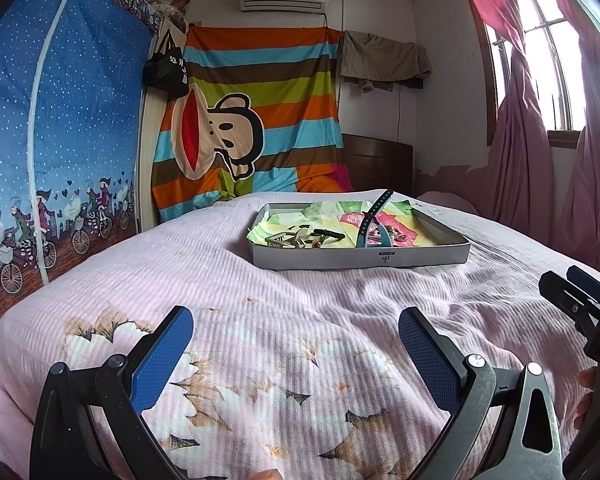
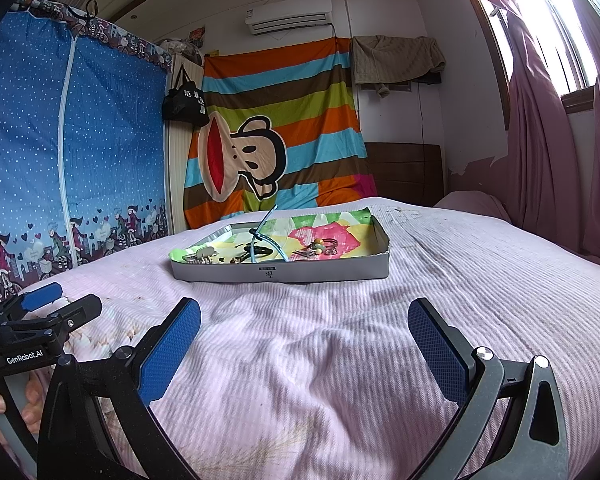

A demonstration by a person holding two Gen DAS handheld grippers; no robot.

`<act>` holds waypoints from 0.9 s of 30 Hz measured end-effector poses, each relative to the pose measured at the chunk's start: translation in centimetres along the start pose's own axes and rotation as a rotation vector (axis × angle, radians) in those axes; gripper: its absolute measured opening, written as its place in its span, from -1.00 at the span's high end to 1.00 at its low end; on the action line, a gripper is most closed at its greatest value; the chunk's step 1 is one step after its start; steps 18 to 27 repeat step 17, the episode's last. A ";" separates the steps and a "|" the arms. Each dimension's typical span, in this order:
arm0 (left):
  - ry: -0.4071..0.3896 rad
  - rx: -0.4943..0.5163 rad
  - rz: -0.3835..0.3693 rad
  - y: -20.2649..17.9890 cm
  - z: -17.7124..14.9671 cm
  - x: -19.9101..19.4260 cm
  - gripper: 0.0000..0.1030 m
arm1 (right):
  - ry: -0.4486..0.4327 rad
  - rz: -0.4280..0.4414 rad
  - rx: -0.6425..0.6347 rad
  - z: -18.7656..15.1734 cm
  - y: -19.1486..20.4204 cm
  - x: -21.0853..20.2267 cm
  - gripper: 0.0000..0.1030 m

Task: Organize jewelry

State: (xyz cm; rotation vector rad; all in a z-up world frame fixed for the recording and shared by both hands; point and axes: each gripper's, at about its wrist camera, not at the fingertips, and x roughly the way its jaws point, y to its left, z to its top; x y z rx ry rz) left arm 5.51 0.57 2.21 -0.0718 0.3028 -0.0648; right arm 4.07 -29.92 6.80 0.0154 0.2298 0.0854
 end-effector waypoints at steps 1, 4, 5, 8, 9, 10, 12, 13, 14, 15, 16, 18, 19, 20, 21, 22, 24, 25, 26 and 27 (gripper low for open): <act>-0.001 0.006 0.005 0.0 0.0 0.0 -1.00 | 0.001 0.001 0.000 0.0 0.0 0.0 -0.98; -0.005 0.019 0.009 -0.2 -0.1 0.0 -1.00 | 0.000 0.000 0.000 0.0 0.0 0.0 -0.98; -0.006 0.020 0.008 -0.3 -0.1 0.0 -1.00 | 0.002 0.001 0.000 0.0 0.0 0.0 -0.98; -0.007 0.025 0.009 -0.2 -0.1 0.1 -1.00 | 0.003 0.000 0.001 -0.1 0.0 -0.1 -0.98; -0.006 0.025 0.010 -0.3 -0.1 0.1 -1.00 | 0.003 0.001 0.000 0.0 0.0 0.0 -0.98; -0.006 0.022 0.010 -0.3 -0.1 0.0 -1.00 | 0.004 0.001 0.000 -0.1 0.0 0.0 -0.98; -0.008 0.020 0.011 -0.4 -0.2 0.0 -1.00 | 0.005 0.001 -0.001 -0.2 0.0 -0.1 -0.98; -0.008 0.019 0.012 -0.3 -0.1 0.0 -1.00 | 0.005 0.001 -0.001 -0.2 0.0 -0.1 -0.98; -0.007 0.021 0.011 -0.4 -0.2 0.0 -1.00 | 0.005 0.001 -0.001 -0.2 0.0 -0.1 -0.98; -0.007 0.021 0.012 -0.3 -0.2 0.0 -1.00 | 0.006 0.000 -0.001 -0.2 0.0 -0.1 -0.98; -0.007 0.021 0.012 -0.3 -0.2 0.0 -1.00 | 0.007 0.001 -0.001 -0.2 0.0 -0.1 -0.98; -0.005 0.021 0.012 -0.3 -0.2 0.0 -1.00 | 0.009 0.001 0.000 -0.2 0.0 -0.1 -0.98; -0.005 0.021 0.012 -0.3 -0.2 0.0 -1.00 | 0.009 0.001 0.000 -0.2 0.0 -0.1 -0.98; -0.005 0.021 0.012 -0.3 -0.2 0.0 -1.00 | 0.009 0.001 0.000 -0.2 0.0 -0.1 -0.98; -0.005 0.021 0.012 -0.3 -0.2 0.0 -1.00 | 0.009 0.001 0.000 -0.2 0.0 -0.1 -0.98; -0.005 0.021 0.012 -0.3 -0.2 0.0 -1.00 | 0.009 0.001 0.000 -0.2 0.0 -0.1 -0.98; -0.005 0.021 0.012 -0.3 -0.2 0.0 -1.00 | 0.009 0.001 0.000 -0.2 0.0 -0.1 -0.98; -0.005 0.021 0.012 -0.3 -0.2 0.0 -1.00 | 0.009 0.001 0.000 -0.2 0.0 -0.1 -0.98; -0.005 0.021 0.012 -0.3 -0.2 0.0 -1.00 | 0.009 0.001 0.000 -0.2 0.0 -0.1 -0.98; -0.005 0.021 0.012 -0.3 -0.2 0.0 -1.00 | 0.009 0.001 0.000 -0.2 0.0 -0.1 -0.98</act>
